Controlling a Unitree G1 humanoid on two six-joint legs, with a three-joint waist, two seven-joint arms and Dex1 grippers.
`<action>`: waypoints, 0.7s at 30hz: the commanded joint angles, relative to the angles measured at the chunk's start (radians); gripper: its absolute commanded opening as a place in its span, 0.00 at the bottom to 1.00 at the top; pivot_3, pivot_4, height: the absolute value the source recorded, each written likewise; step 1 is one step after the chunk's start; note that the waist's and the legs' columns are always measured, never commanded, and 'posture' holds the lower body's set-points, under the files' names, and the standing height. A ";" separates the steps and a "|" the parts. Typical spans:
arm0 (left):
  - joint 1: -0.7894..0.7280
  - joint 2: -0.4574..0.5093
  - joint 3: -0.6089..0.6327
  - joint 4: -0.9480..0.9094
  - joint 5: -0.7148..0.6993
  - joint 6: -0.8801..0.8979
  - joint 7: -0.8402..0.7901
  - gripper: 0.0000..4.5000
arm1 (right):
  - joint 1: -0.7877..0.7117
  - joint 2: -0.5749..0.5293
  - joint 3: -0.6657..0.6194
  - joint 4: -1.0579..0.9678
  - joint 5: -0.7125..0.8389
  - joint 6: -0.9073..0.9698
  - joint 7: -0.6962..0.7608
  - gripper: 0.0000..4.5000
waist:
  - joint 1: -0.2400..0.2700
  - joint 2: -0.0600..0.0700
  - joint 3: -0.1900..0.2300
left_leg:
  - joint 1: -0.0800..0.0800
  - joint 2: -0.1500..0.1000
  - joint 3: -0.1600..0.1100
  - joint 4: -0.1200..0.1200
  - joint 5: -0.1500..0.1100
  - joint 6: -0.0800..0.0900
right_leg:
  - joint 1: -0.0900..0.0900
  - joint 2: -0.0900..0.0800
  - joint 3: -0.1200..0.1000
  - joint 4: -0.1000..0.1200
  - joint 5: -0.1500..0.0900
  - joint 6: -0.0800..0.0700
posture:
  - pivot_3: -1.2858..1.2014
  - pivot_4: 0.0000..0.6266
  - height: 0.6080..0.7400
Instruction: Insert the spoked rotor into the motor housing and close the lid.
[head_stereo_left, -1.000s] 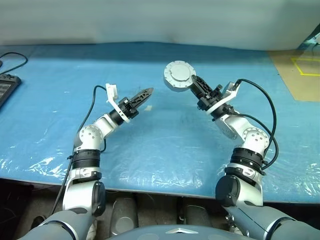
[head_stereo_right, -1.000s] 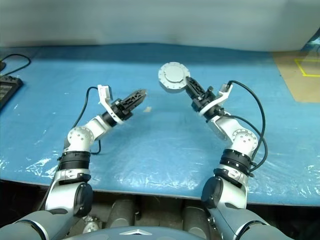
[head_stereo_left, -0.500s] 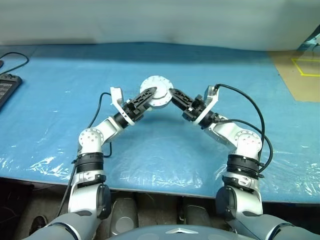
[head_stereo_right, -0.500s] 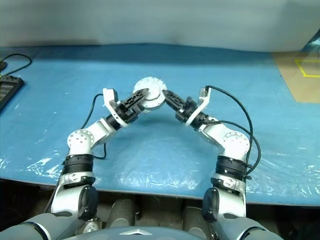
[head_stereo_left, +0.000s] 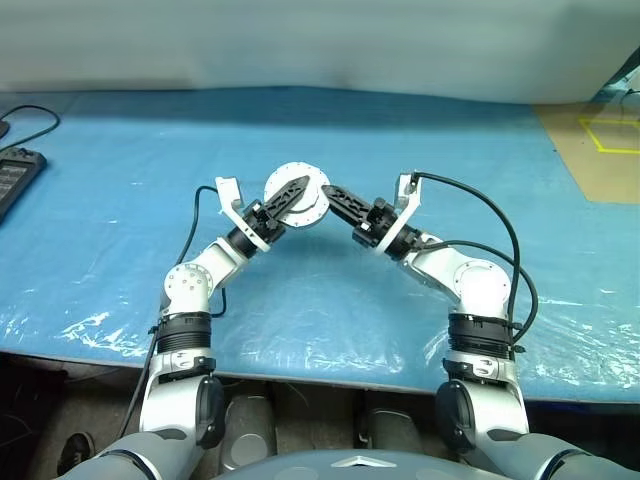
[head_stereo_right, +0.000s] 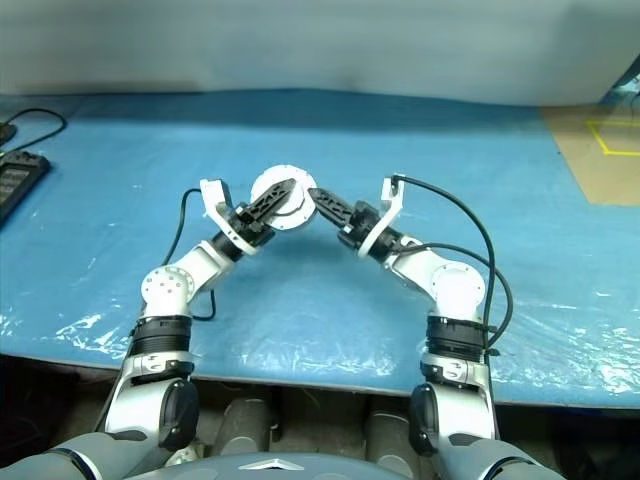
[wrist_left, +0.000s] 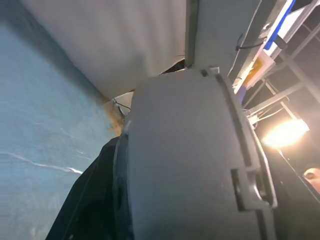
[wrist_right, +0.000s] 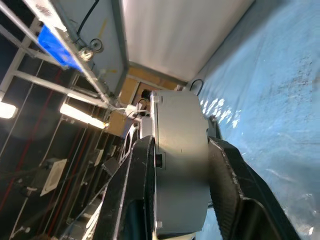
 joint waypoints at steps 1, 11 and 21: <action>-0.038 0.001 0.024 0.022 0.007 -0.054 0.009 0.55 | -0.029 -0.005 -0.018 -0.003 -0.070 -0.118 0.003 0.61 | 0.000 0.000 0.000 | 0.000 0.000 0.000 0.000 0.000 0.000 | 0.000 0.000 0.000 0.000 0.000 0.000 | 0.52 0.24 1.00; -0.205 0.052 0.191 0.370 0.125 -0.428 0.180 0.55 | -0.064 -0.021 -0.044 0.107 -0.234 -0.326 0.006 0.85 | -0.005 0.000 0.000 | 0.000 0.000 -0.001 0.002 0.000 0.000 | 0.000 0.000 0.000 0.001 0.000 0.000 | 0.52 0.24 1.00; -0.466 0.223 0.313 0.920 0.247 -0.771 0.384 0.55 | -0.036 -0.030 -0.026 0.101 -0.307 -0.349 0.034 0.85 | 0.017 -0.002 0.001 | -0.006 -0.001 -0.007 0.003 0.000 0.000 | 0.001 0.000 -0.007 0.000 0.001 0.001 | 0.52 0.24 1.00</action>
